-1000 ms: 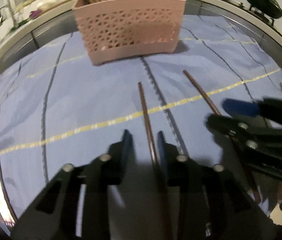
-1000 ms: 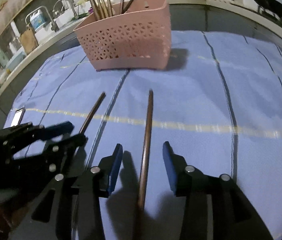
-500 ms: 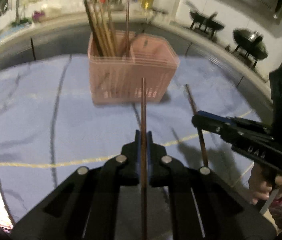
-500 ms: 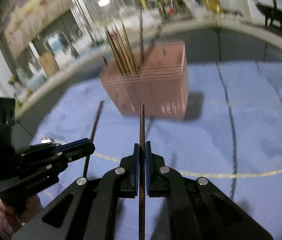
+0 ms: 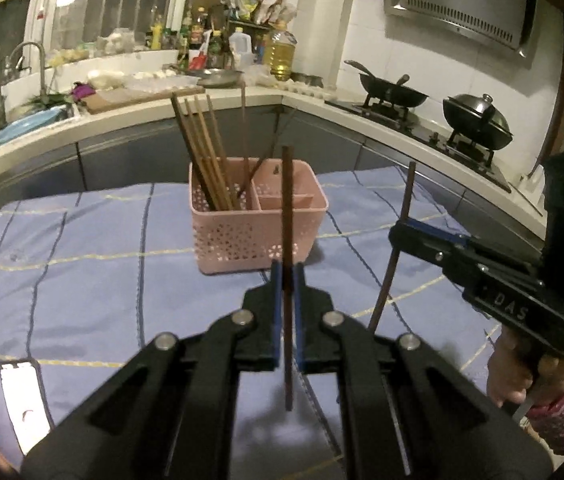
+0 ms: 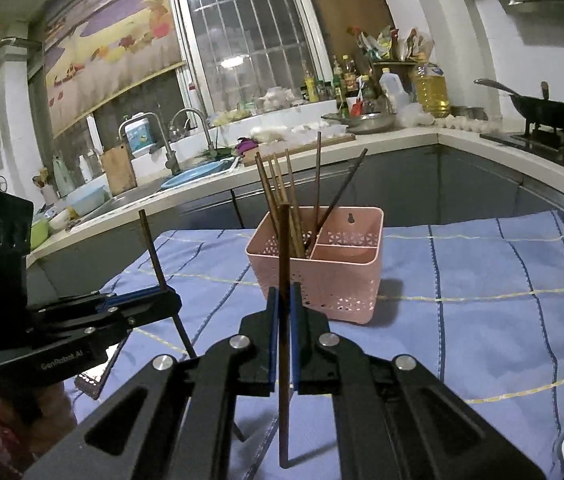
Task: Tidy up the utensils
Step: 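Lift both held chopsticks and carry them over the pink basket, then lower both chopsticks into the pink basket and open both tools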
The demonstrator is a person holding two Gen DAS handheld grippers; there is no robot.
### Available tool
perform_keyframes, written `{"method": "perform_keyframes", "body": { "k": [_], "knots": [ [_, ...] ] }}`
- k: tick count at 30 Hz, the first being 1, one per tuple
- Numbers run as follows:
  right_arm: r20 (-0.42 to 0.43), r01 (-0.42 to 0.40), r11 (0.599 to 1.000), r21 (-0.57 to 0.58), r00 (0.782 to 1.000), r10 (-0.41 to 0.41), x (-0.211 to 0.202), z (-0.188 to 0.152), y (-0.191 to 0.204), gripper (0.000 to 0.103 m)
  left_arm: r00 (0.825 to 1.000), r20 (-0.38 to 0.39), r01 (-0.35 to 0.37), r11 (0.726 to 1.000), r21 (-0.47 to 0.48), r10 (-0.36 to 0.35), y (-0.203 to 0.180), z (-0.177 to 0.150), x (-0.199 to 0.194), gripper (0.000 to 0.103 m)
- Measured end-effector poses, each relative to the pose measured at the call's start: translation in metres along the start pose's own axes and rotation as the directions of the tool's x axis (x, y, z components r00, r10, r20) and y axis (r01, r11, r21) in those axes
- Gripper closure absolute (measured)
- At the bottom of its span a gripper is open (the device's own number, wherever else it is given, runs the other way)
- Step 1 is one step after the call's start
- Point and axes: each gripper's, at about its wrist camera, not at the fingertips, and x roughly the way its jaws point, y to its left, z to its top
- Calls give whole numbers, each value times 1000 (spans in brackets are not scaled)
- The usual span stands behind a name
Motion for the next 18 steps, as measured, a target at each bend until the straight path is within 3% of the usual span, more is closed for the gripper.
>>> {"method": "perform_keyframes", "body": {
  "k": [3, 8, 14, 18],
  "knots": [
    [15, -24, 1000, 18, 1000, 23, -2, 23, -1, 98, 999, 35, 10, 1000, 5, -10, 3, 23, -9, 98],
    [102, -47, 999, 6, 994, 47, -7, 91, 6, 98, 993, 117, 5, 1000, 9, -6, 7, 78, -27, 98],
    [212, 9, 999, -38, 977, 0, 15, 164, 15, 98, 978, 198, -67, 998, 10, 64, 14, 148, -23, 98],
    [218, 50, 996, -67, 975, -34, 52, 179, 11, 98, 973, 213, -98, 995, 5, 94, 20, 170, 1, 98]
  ]
}}
